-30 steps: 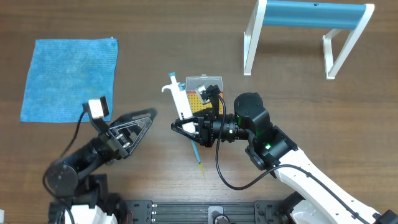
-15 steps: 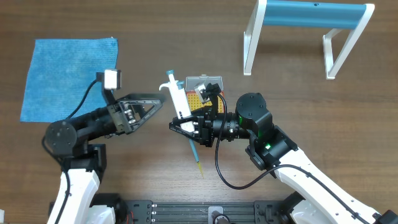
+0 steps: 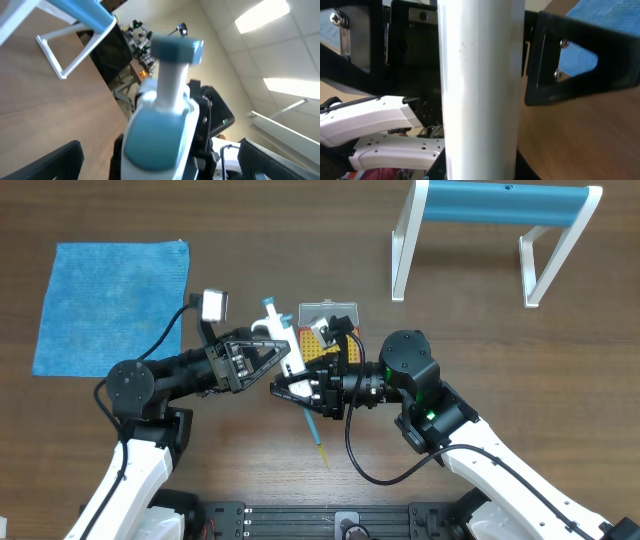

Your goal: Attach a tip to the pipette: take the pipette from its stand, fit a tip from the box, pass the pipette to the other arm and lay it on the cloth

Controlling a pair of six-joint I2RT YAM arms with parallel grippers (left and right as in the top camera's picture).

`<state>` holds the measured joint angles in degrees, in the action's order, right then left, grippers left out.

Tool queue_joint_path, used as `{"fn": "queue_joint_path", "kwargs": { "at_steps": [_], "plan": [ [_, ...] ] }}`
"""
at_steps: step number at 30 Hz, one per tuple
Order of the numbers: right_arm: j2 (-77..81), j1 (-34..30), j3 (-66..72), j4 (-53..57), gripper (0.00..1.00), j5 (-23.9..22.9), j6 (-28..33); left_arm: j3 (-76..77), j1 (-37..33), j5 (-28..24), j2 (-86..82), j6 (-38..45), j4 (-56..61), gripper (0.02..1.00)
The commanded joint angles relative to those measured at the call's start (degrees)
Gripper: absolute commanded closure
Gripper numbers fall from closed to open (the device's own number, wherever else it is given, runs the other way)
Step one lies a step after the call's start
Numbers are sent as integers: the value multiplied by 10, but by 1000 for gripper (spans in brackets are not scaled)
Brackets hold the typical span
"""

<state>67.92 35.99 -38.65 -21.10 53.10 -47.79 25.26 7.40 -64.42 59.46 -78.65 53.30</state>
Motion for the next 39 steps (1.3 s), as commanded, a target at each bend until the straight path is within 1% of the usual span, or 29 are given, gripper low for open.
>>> {"fn": "queue_joint_path", "kwargs": {
  "at_steps": [1, 3, 4, 5, 11, 13, 17, 18, 19, 20, 21, 26, 28, 31, 33, 35, 36, 37, 39],
  "plan": [
    [-5, 3, -10, -7, 921, 21, -7, 18, 2, 42, 3, 17, 20, 23],
    [-5, 3, -10, -7, 919, 21, -7, 18, 2, 47, 3, 23, 21, 88],
    [-5, 3, -10, -7, 921, 21, -7, 18, 2, 46, 3, 23, 21, 152],
    [-5, 3, -10, -7, 919, 21, -7, 18, 2, 46, 3, 23, 21, 237],
    [-5, 3, -10, -7, 921, 21, -7, 18, 10, 47, 4, 23, 21, 237],
    [-5, 3, -10, -7, 921, 21, -7, 18, 18, 47, 8, 23, 21, 281],
    [-5, 3, -10, -7, 921, 21, -7, 18, 28, 47, 22, 23, 21, 478],
    [-5, 3, -10, -7, 921, 21, -7, 18, 28, 47, 25, 23, 21, 709],
    [-5, 3, -10, -7, 917, 21, -7, 18, 28, 47, 28, 23, 21, 877],
    [-5, 3, -10, -7, 921, 21, -7, 18, 28, 47, 30, 23, 21, 952],
    [-5, 3, -10, -7, 919, 21, -7, 18, 28, 47, 31, 23, 21, 991],
    [-5, 3, -10, -7, 919, 21, -7, 18, 27, 47, 34, 23, 21, 989],
    [-5, 3, -10, -6, 207, 21, -6, 18, 27, 47, 34, 24, 16, 991],
    [-5, 1, -10, 7, 194, 26, -4, 18, 25, 47, 34, 43, -16, 991],
    [-5, -14, -10, 33, 194, 68, 25, 18, 15, 47, 34, 68, -70, 991],
    [-5, -35, -10, 63, 194, 107, 27, 18, 0, 47, 34, 94, -128, 991],
    [-5, -45, -10, 74, 191, 123, 28, 18, -6, 46, 34, 103, -144, 989],
    [-5, -66, -10, 90, 191, 149, 40, 18, -14, 46, 34, 110, -162, 991],
    [-5, -101, -10, 115, 187, 176, 51, 18, -22, 41, 34, 112, -165, 991]
  ]
}}
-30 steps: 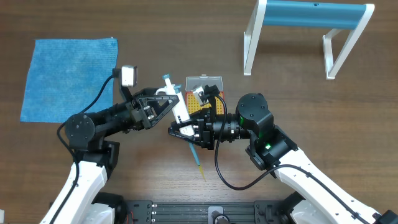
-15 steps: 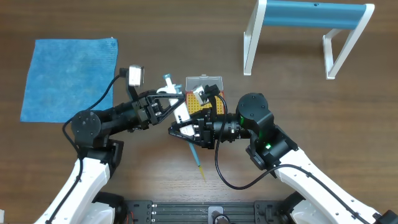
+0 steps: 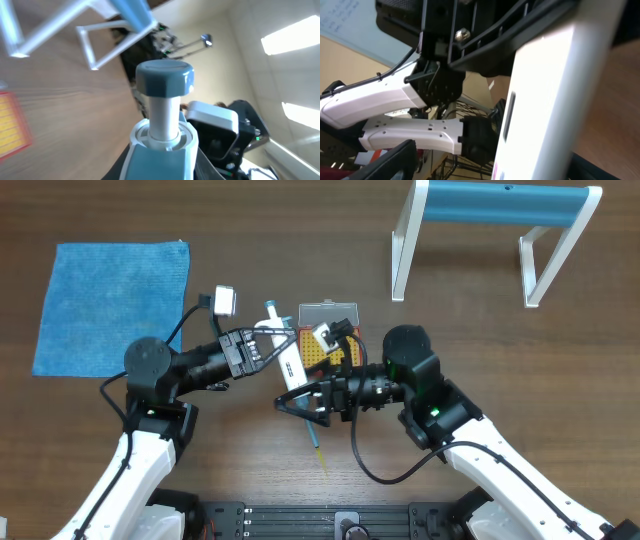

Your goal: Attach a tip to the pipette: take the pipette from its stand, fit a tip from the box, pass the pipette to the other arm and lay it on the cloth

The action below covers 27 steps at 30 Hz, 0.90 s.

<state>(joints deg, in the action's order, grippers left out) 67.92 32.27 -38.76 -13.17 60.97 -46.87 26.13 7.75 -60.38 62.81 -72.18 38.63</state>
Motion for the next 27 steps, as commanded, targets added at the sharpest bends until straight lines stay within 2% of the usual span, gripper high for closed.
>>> {"fn": "queue_joint_path", "kwargs": {
  "at_steps": [1, 6, 9, 15, 19, 21, 24, 26, 27],
  "plan": [
    [-5, -75, -9, 41, 189, 104, 44, 9, -26, 0, 1, 48, -18, 991],
    [-5, -133, -9, 41, 189, 151, 81, 10, -25, 2, 1, 48, -21, 989],
    [-5, -170, -9, 41, 189, 177, 93, 10, -26, 30, 2, 52, -54, 991],
    [-5, -297, -9, 41, 187, 252, 109, 10, -26, 78, 2, 59, -83, 991],
    [-5, -359, -9, 40, 187, 256, 123, 12, -25, 94, 1, 56, -97, 991],
    [-5, -382, -9, 41, 185, 241, 141, 17, -24, 95, 1, 56, -107, 989],
    [-5, -397, -8, 47, 183, 160, 165, 29, -24, 99, 1, 50, -126, 991],
    [-5, -395, -8, 99, 185, 53, 208, 39, -16, 113, 1, 50, -132, 991],
    [-5, -393, -8, 151, 185, -22, 235, 45, -12, 123, 1, 52, -135, 991]
  ]
}}
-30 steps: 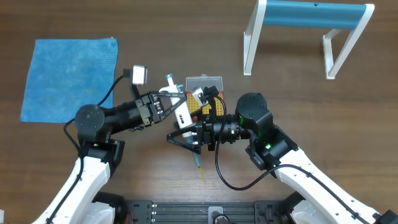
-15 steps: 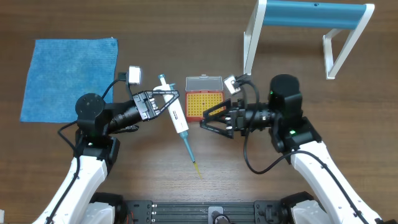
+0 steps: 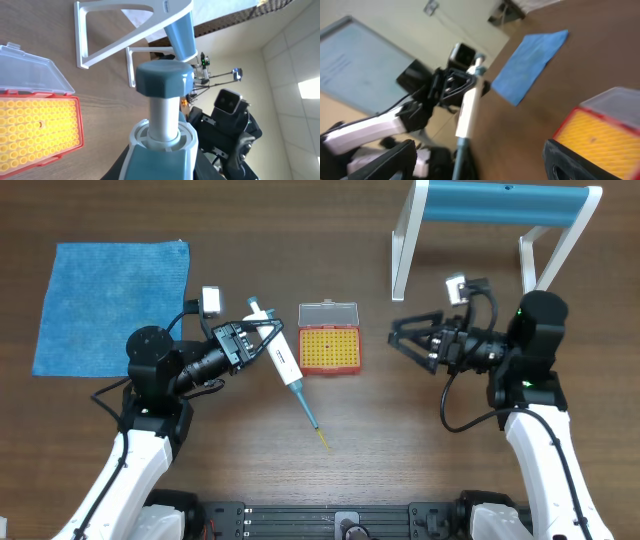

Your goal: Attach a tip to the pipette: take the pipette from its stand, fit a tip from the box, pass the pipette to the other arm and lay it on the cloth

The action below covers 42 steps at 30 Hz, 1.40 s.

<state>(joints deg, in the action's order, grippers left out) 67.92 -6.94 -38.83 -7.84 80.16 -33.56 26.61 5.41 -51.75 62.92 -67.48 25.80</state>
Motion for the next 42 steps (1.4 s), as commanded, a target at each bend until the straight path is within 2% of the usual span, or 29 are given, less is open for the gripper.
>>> {"fn": "queue_joint_path", "kwargs": {
  "at_steps": [1, 2, 3, 5, 6, 8, 12, 15, 21, 25, 27, 31, 34, 38, 40, 42],
  "plan": [
    [-5, 8, -8, 196, 185, -377, 132, 50, 19, 54, 0, 5, -14, 991],
    [-5, 13, -8, 241, 185, -454, 140, 56, 22, 64, 0, 5, -24, 991],
    [-5, 19, -8, 273, 185, -509, 158, 61, 25, 74, 0, 5, -35, 991],
    [-9, 26, -8, 304, 185, -566, 200, 75, 29, 92, 0, 21, -62, 991],
    [-11, 26, -8, 303, 185, -575, 202, 83, 30, 101, 0, 25, -87, 991],
    [-24, 26, -17, 299, 183, -635, 199, 113, 28, 123, 0, 59, -181, 991],
    [-52, 26, -31, 300, 183, -822, 200, 165, 10, 137, 0, 116, -312, 989],
    [-71, 26, -31, 298, 183, -902, 200, 205, -18, 136, 2, 145, -400, 991],
    [-70, 26, -31, 298, 183, -911, 190, 301, -121, 67, 39, 235, -531, 991],
    [-65, 26, -31, 301, 183, -911, 175, 426, -193, 58, 125, 319, -645, 991],
    [-61, 26, -31, 305, 183, -911, 166, 506, -207, 61, 182, 365, -703, 993],
    [-51, 26, -31, 320, 183, -911, 152, 723, -220, 130, 319, 444, -865, 993],
    [-43, 26, -31, 346, 183, -911, 152, 953, -232, 215, 453, 505, -1038, 993],
    [-33, 26, -30, 378, 183, -911, 152, 1225, -259, 325, 617, 535, -1231, 993],
    [-30, 26, -30, 395, 183, -911, 152, 1273, -273, 315, 655, 531, -1230, 993],
    [-29, 26, -30, 416, 183, -911, 151, 1283, -286, 327, 683, 519, -1229, 993]
  ]
}}
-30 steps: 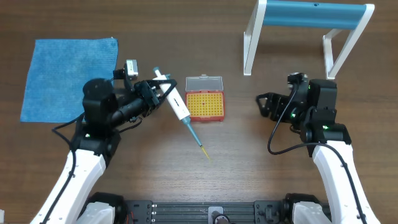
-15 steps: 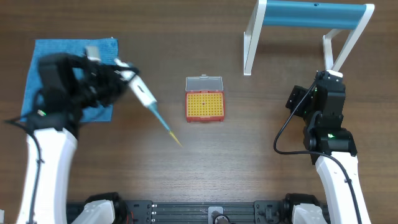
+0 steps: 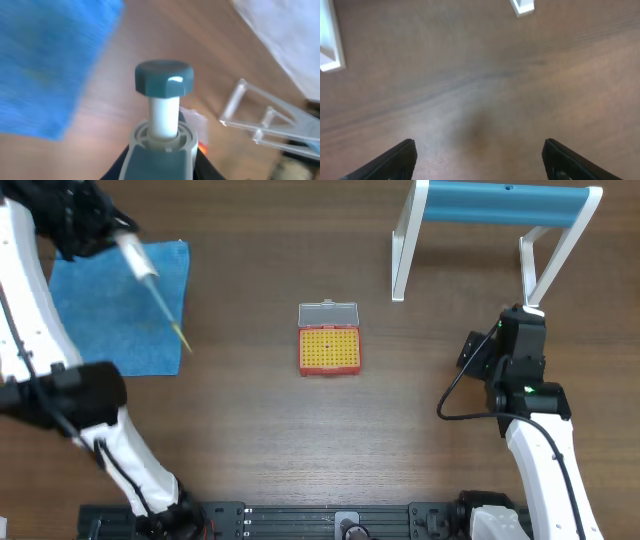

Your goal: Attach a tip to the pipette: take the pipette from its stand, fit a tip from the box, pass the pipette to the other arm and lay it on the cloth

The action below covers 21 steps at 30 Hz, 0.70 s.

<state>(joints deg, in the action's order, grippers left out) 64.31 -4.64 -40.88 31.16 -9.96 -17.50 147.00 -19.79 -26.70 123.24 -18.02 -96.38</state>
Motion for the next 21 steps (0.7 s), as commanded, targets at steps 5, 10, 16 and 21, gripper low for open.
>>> {"fn": "queue_joint_path", "kwargs": {
  "at_steps": [5, 10, 16, 21],
  "plan": [
    [7, 3, -10, 61, 183, -10, -42, 72, -38, 191, 116, 83, -8, 993],
    [8, 3, -10, 59, 183, -10, -96, 72, -37, 342, 135, 155, 26, 993],
    [8, 4, -10, 59, 180, -2, -168, 69, -47, 359, 178, 178, 50, 991],
    [8, 7, -10, 59, 180, 20, -173, 69, -42, 351, 246, 229, 70, 991]
  ]
}}
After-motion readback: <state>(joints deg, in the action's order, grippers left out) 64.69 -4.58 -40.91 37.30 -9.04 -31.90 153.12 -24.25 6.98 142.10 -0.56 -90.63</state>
